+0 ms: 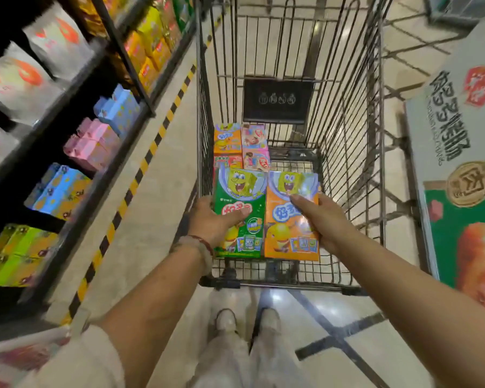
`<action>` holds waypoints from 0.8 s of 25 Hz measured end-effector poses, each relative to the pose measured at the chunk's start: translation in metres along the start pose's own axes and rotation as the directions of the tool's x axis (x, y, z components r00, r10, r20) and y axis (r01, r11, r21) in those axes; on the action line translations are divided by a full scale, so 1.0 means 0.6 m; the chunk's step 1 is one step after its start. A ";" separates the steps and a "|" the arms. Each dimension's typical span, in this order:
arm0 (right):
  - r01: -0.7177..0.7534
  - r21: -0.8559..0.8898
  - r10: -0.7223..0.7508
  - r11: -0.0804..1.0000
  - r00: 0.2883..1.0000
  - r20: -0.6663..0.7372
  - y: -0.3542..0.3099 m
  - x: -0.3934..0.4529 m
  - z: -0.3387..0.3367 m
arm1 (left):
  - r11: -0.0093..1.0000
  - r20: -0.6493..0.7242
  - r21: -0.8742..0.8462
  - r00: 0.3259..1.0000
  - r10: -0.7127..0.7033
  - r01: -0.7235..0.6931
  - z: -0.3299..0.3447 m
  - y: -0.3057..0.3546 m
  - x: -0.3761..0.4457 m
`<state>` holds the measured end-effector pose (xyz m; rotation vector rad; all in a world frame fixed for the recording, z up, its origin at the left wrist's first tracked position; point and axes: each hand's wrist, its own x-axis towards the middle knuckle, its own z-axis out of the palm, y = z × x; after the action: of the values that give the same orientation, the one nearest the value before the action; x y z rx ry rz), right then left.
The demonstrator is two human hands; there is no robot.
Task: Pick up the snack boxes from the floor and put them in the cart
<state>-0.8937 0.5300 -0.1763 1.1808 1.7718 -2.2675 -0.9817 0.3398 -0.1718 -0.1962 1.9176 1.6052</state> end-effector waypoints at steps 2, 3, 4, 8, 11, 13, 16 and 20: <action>-0.058 0.028 0.058 0.998 0.998 -0.001 0.034 0.042 -0.009 | 0.994 -0.068 0.106 0.998 0.015 -0.007 0.022 -0.023 0.022; -0.084 0.035 0.084 0.996 0.996 0.000 0.048 0.061 -0.011 | 0.986 -0.105 0.165 0.994 0.038 -0.021 0.031 -0.031 0.033; -0.107 0.034 0.107 0.994 0.994 0.008 0.061 0.081 -0.014 | 0.977 -0.137 0.212 0.989 0.062 -0.032 0.039 -0.044 0.047; -0.185 0.032 0.185 0.982 0.983 -0.008 0.108 0.143 -0.020 | 0.949 -0.202 0.314 0.975 0.090 -0.023 0.066 -0.089 0.100; -0.233 0.041 0.234 0.972 0.972 -0.019 0.135 0.181 -0.014 | 0.917 -0.237 0.396 0.970 0.063 0.037 0.075 -0.119 0.142; -0.248 0.043 0.248 0.968 0.969 -0.007 0.148 0.199 -0.004 | 0.831 -0.253 0.545 0.967 0.035 0.112 0.076 -0.131 0.161; -0.263 0.030 0.264 0.964 0.964 -0.019 0.162 0.220 0.011 | 0.759 -0.290 0.633 0.956 0.050 0.153 0.074 -0.146 0.172; -0.264 -0.064 0.255 0.962 0.959 -0.121 0.174 0.236 0.021 | 0.548 -0.172 0.836 0.949 0.263 0.000 0.079 -0.153 0.156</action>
<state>-0.9537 0.5409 -0.3416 1.4538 1.6118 -2.0015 -0.9943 0.3865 -0.3024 0.1469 2.7628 0.5740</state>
